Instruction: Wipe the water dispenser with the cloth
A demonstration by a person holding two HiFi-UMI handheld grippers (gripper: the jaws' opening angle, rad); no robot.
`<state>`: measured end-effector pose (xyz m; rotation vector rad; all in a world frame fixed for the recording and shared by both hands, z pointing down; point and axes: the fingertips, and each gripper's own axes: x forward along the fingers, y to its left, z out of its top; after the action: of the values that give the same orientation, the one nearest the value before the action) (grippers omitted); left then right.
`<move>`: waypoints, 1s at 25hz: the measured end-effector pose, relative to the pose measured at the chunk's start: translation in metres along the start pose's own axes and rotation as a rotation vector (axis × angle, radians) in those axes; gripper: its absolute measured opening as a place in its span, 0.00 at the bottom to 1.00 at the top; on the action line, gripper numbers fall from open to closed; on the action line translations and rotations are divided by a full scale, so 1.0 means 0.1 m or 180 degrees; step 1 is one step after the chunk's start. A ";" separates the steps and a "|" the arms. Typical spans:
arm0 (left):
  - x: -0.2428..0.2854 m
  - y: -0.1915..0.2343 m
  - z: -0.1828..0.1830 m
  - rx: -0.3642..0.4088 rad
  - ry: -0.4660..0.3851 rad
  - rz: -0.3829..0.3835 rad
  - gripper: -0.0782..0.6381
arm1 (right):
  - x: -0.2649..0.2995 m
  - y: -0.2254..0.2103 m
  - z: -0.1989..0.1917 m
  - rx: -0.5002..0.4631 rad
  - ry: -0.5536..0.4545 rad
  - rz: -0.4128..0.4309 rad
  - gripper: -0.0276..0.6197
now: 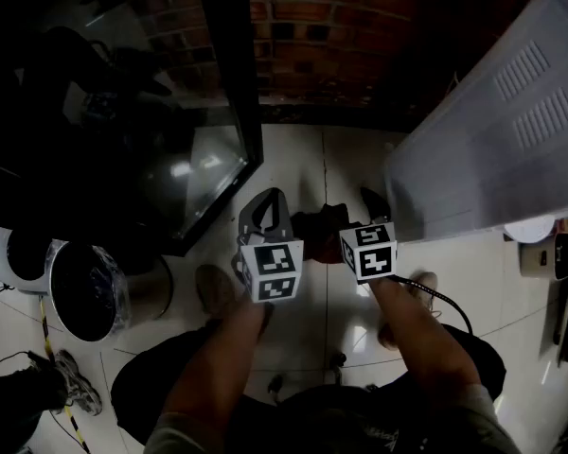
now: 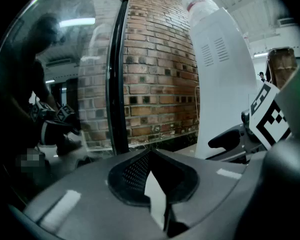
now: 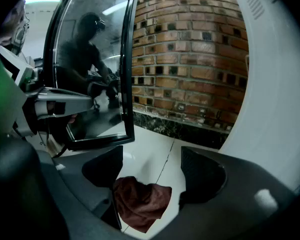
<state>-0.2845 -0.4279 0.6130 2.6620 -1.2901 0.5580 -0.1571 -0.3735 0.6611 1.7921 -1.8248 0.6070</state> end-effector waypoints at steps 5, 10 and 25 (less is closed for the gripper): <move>0.25 -0.20 -0.27 0.0059 0.0222 -0.0226 0.11 | 0.33 0.04 -0.56 0.0189 0.0303 0.0067 0.63; 0.30 -0.24 -0.58 -0.0051 0.0324 -0.0346 0.11 | 0.61 0.22 -1.00 0.0225 0.0607 0.0238 0.66; 0.32 -0.02 -0.90 -0.0175 0.0519 -0.0289 0.11 | 1.12 0.55 -2.05 -0.0188 0.1529 0.0415 0.48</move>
<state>-0.2891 -0.4260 0.7084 2.5552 -1.1179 0.6999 -0.2031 -0.3281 0.8920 1.3471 -1.6095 0.9312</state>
